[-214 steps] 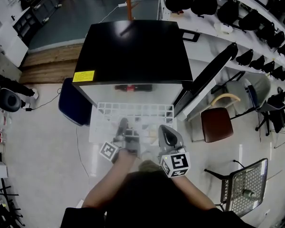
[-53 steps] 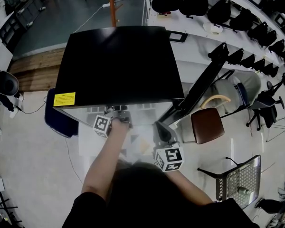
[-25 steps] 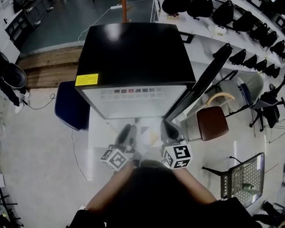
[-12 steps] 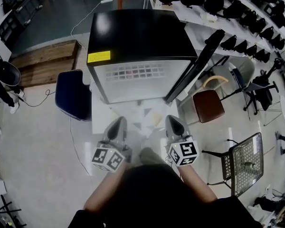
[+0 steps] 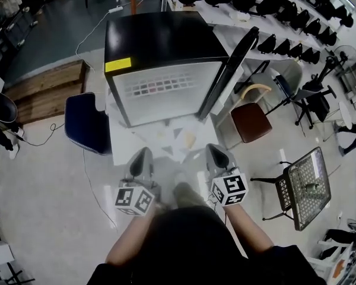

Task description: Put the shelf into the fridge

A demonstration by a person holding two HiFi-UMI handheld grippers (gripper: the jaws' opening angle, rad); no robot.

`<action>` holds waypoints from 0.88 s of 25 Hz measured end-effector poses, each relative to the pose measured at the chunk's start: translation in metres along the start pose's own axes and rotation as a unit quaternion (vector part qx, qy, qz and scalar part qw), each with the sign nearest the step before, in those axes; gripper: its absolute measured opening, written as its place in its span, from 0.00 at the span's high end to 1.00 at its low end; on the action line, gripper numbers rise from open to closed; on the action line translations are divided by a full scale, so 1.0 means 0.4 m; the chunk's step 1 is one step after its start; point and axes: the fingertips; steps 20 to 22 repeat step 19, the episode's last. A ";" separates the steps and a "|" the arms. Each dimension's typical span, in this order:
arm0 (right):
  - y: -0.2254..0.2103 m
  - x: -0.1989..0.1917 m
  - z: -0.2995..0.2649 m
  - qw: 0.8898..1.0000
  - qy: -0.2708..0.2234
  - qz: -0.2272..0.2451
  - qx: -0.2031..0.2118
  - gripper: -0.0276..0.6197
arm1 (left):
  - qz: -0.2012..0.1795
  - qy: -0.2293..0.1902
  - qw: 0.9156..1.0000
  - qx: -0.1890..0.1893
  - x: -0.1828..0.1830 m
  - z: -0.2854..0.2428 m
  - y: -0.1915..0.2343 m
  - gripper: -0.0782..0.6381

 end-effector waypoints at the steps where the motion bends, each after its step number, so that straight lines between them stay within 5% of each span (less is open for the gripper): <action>1: -0.008 0.001 0.011 1.000 -0.001 0.000 -0.003 0.95 | -0.010 0.002 1.000 -0.004 -0.003 -0.002 -0.012 0.89; 5: -0.024 -0.016 0.057 1.000 -0.002 -0.016 -0.001 0.95 | -0.039 0.005 0.999 -0.013 -0.019 0.015 -0.059 0.89; 10: 0.049 -0.012 0.076 1.000 -0.011 -0.007 -0.003 0.95 | -0.046 0.004 0.999 -0.017 -0.005 0.080 -0.036 0.89; 22: 0.013 0.017 0.117 1.000 -0.012 -0.014 -0.012 0.95 | -0.058 0.013 0.998 -0.012 -0.006 0.070 -0.097 0.89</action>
Point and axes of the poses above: the fingertips, and each gripper's own axes: z backward along the fingers, y to its left, x out of its top, and after that the axes turned 3 degrees about x, right-handed
